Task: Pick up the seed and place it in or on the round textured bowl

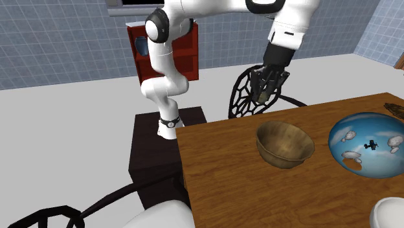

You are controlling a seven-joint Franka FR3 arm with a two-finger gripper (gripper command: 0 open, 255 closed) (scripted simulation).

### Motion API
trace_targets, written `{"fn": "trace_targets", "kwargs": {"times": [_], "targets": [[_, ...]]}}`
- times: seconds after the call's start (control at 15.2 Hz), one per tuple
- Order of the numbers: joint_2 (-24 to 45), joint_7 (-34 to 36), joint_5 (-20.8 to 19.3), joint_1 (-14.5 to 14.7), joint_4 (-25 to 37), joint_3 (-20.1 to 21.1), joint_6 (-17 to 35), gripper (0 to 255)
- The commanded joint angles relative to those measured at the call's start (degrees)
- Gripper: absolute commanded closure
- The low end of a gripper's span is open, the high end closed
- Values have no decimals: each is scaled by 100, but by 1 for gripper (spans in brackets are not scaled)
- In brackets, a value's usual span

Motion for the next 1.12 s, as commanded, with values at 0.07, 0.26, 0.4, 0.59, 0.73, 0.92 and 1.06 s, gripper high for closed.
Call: {"fn": "trace_targets", "kwargs": {"times": [0.07, 0.26, 0.4, 0.59, 0.73, 0.92, 1.06], "targets": [[993, 217, -605, 280, 1054, 115, -306, 255], [2085, 272, -1280, 853, 2498, 60, -835, 255], [3560, -62, -2155, 1980, 5025, -268, -1803, 255], [3034, 143, -1769, 1481, 3785, -195, -1165, 255], [2851, 218, -1653, 1275, 3287, -134, -878, 255], [2652, 297, -1524, 1049, 2697, -81, -509, 255], [2550, 338, -1458, 931, 2365, -57, -288, 255]]}}
